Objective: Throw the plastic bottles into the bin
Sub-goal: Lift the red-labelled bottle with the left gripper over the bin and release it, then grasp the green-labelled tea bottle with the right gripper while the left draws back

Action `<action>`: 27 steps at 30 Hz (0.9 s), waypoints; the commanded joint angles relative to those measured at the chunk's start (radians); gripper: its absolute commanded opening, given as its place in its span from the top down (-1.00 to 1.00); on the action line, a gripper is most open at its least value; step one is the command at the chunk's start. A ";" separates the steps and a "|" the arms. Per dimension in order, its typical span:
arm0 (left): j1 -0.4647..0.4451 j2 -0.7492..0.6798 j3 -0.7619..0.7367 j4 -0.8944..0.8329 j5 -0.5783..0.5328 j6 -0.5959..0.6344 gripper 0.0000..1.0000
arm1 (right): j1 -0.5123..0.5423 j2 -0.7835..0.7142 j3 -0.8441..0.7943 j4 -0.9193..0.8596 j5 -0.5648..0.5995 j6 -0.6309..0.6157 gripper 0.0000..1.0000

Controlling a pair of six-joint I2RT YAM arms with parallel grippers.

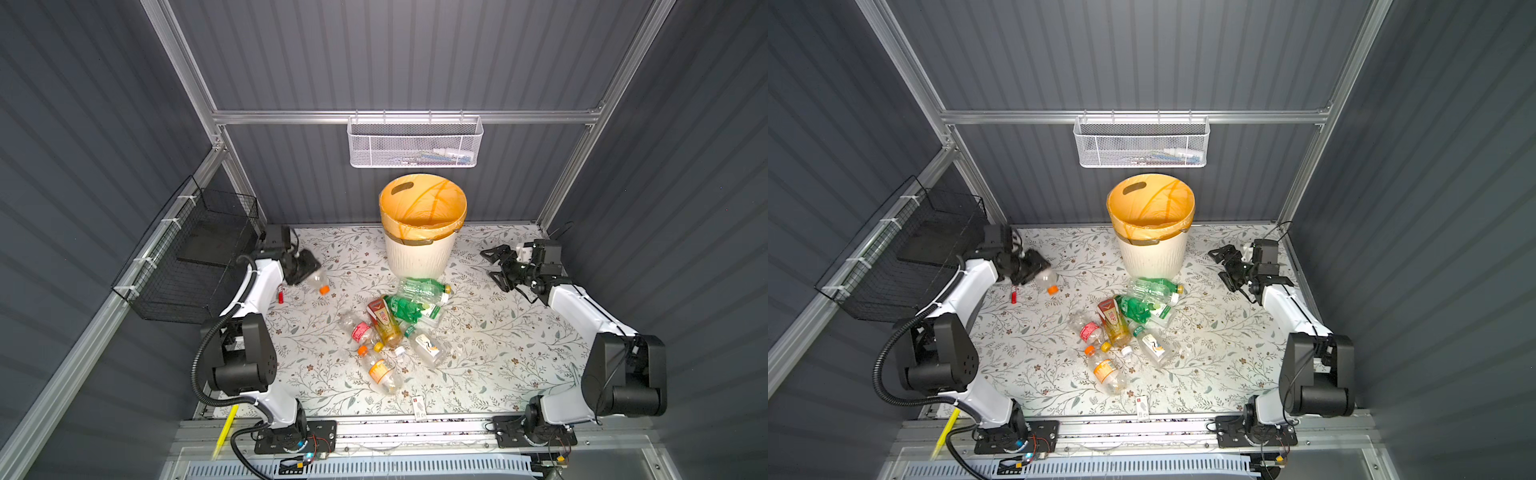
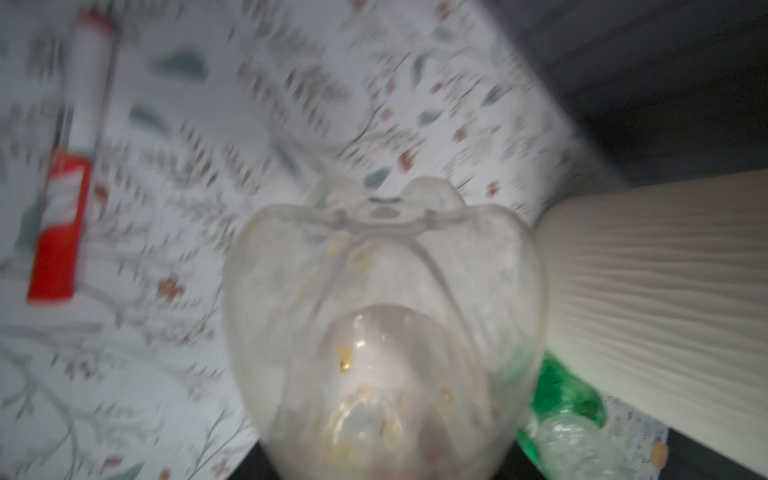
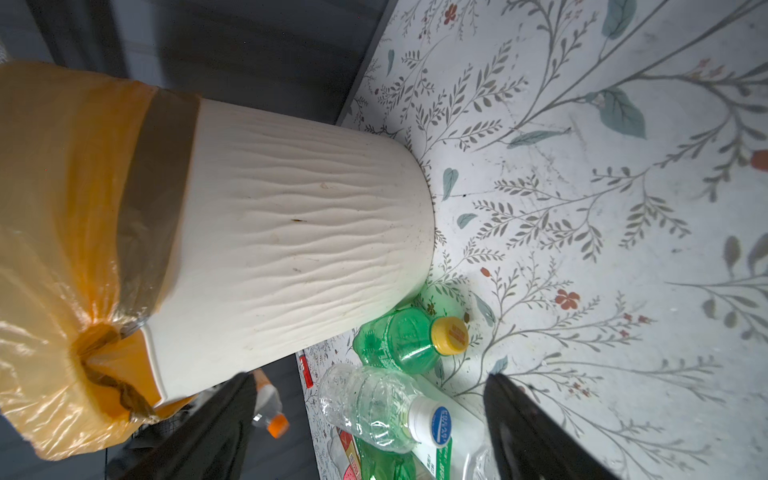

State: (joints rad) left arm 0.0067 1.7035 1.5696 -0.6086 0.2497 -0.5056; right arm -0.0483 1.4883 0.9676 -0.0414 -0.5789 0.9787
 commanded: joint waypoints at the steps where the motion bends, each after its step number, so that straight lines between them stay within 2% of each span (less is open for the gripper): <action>1: -0.152 0.057 0.508 -0.026 0.072 0.042 -0.22 | 0.020 0.010 -0.005 0.026 -0.020 0.023 -0.75; 4: -0.208 0.224 0.916 -0.058 0.173 0.020 -0.98 | 0.038 0.004 -0.002 0.025 -0.008 0.026 -0.75; 6: -0.214 0.324 1.074 -0.025 0.253 -0.031 -0.99 | 0.047 -0.007 -0.008 0.019 0.002 0.024 -0.75; 7: -0.214 0.345 1.081 0.009 0.275 -0.055 -1.00 | 0.049 -0.014 -0.014 0.014 0.006 0.024 -0.75; 9: -0.214 0.325 0.990 0.082 0.290 -0.073 -0.99 | 0.050 -0.034 -0.033 0.007 0.015 0.021 -0.76; 12: -0.210 0.243 0.809 0.158 0.231 -0.057 -0.99 | 0.050 -0.061 -0.048 -0.029 0.040 -0.004 -0.76; 17: -0.160 0.146 0.676 0.175 0.198 -0.042 -0.99 | 0.051 -0.072 -0.040 -0.082 0.057 -0.058 -0.76; 22: -0.070 -0.004 0.343 0.230 0.180 -0.020 -1.00 | 0.120 -0.047 0.039 -0.215 0.095 -0.277 -0.77; 27: -0.006 -0.134 0.016 0.175 0.102 0.081 -0.99 | 0.271 -0.025 0.106 -0.396 0.186 -0.538 -0.74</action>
State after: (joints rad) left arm -0.0097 1.6379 1.6943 -0.4164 0.4011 -0.5045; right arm 0.1478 1.4502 1.0340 -0.2794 -0.4679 0.6559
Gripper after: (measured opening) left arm 0.997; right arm 0.874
